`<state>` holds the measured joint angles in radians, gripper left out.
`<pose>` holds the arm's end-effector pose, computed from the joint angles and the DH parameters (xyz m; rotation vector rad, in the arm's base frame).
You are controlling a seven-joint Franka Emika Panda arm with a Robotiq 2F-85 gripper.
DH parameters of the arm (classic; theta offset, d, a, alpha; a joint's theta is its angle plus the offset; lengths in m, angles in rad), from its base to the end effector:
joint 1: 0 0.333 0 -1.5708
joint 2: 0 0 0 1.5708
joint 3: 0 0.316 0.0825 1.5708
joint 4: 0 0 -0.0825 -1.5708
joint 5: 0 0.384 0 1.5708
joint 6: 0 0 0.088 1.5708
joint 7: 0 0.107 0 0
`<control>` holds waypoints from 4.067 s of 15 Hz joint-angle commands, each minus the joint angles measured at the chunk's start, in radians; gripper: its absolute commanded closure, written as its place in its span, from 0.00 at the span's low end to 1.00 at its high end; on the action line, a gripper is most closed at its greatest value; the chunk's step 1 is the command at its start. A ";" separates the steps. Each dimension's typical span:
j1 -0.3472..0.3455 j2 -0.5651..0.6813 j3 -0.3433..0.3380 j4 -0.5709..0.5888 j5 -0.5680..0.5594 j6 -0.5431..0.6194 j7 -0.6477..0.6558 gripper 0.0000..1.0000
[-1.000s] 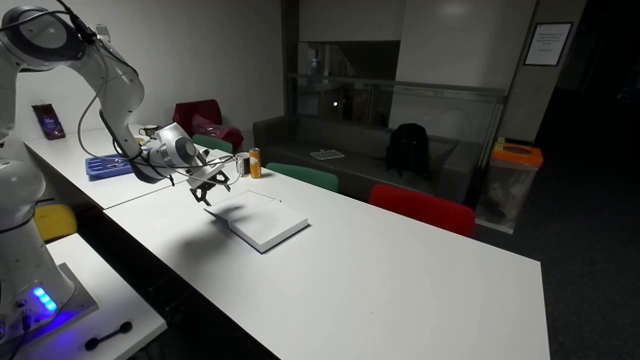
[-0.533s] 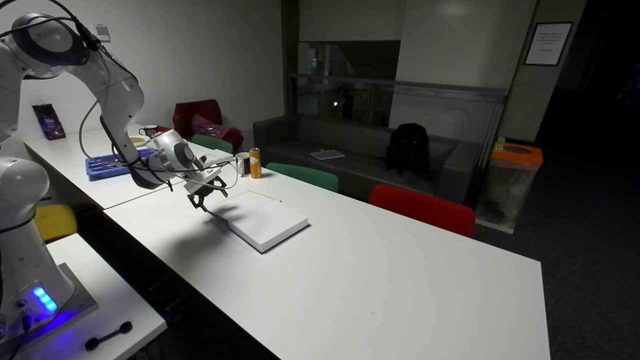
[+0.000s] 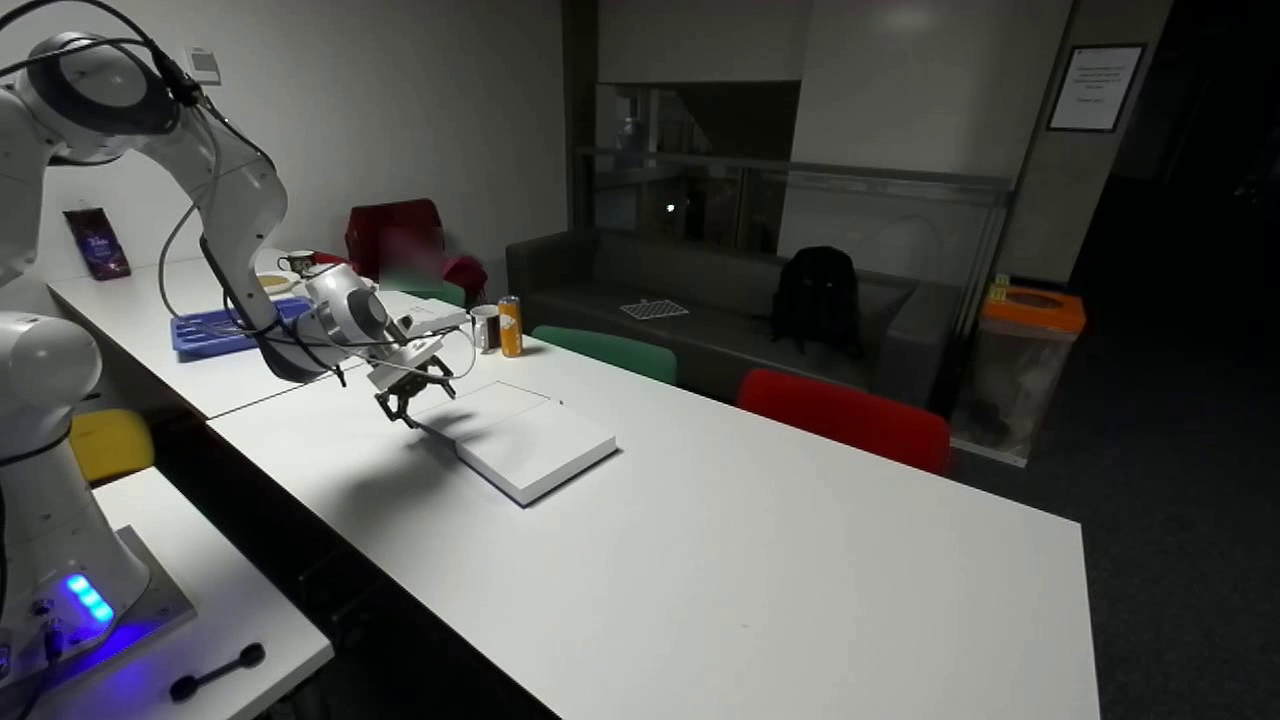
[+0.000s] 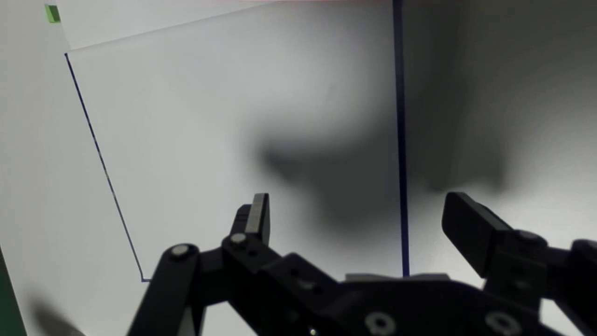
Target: Close the blue book on the table.
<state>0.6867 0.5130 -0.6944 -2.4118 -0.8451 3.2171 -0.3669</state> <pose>0.4907 0.0481 0.1624 2.1279 1.6866 0.2283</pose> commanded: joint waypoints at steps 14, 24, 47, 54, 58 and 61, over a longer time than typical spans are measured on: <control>0.048 0.087 -0.075 0.001 0.019 0.133 0.024 0.00; 0.101 0.159 -0.133 -0.002 0.075 0.220 0.013 0.00; 0.199 0.184 -0.164 0.011 0.398 0.234 -0.169 0.00; 0.276 0.184 -0.215 0.006 0.509 0.238 -0.209 0.00; 0.344 0.187 -0.276 -0.004 0.566 0.239 -0.194 0.00; 0.405 0.197 -0.331 -0.012 0.616 0.238 -0.176 0.00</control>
<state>1.0147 0.7170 -0.9531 -2.3948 -0.2853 3.4555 -0.5346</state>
